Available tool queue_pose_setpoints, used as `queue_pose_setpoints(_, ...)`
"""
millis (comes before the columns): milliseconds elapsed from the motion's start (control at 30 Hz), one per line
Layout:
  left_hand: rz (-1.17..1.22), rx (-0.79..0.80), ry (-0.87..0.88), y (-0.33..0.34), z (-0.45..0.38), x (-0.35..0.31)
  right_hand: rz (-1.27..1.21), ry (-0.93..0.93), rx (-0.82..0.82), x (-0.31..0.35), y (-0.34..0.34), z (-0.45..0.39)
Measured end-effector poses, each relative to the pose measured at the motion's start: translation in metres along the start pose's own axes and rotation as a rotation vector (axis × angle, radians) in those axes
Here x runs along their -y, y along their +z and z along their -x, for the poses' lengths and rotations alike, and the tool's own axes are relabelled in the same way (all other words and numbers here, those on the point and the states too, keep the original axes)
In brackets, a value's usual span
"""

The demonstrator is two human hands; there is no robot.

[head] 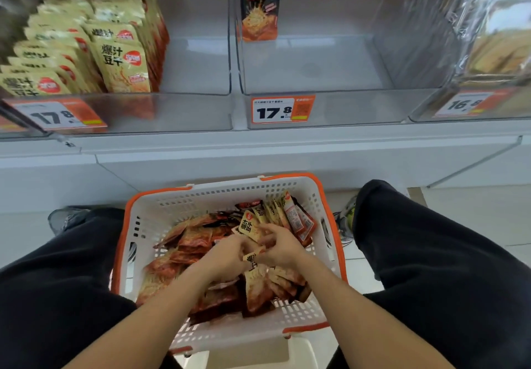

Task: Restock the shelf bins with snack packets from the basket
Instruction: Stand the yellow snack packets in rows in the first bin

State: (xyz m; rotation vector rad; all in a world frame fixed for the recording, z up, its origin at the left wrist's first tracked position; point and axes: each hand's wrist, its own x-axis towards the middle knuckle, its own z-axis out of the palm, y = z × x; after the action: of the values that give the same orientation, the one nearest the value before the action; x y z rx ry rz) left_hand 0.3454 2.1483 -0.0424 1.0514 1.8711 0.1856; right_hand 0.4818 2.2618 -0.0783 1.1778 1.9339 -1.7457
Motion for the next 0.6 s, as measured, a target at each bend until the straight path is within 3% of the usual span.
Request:
queue_pose_setpoints(100,-0.107,-0.042,0.092,-0.055,0.018,-0.001,0.047,-0.129,0.062,0.041,-0.01,0.0)
queue_pose_setpoints(233,0.002,-0.153,0.166,-0.12,0.038,-0.003,0.074,-0.304,-0.002,0.095,-0.018,0.008)
queue_pose_setpoints(433,0.207,-0.288,0.353,-0.19,0.079,-0.013,-0.211,-0.539,-0.224,0.179,-0.027,0.038)
queue_pose_setpoints(500,0.322,-0.37,0.375,-0.202,0.088,-0.011,-0.321,-0.592,-0.229,0.203,-0.028,0.051)
queue_pose_setpoints(600,0.501,-0.464,0.403,-0.209,0.098,-0.014,-0.126,-0.697,-0.297,0.231,-0.026,0.065)
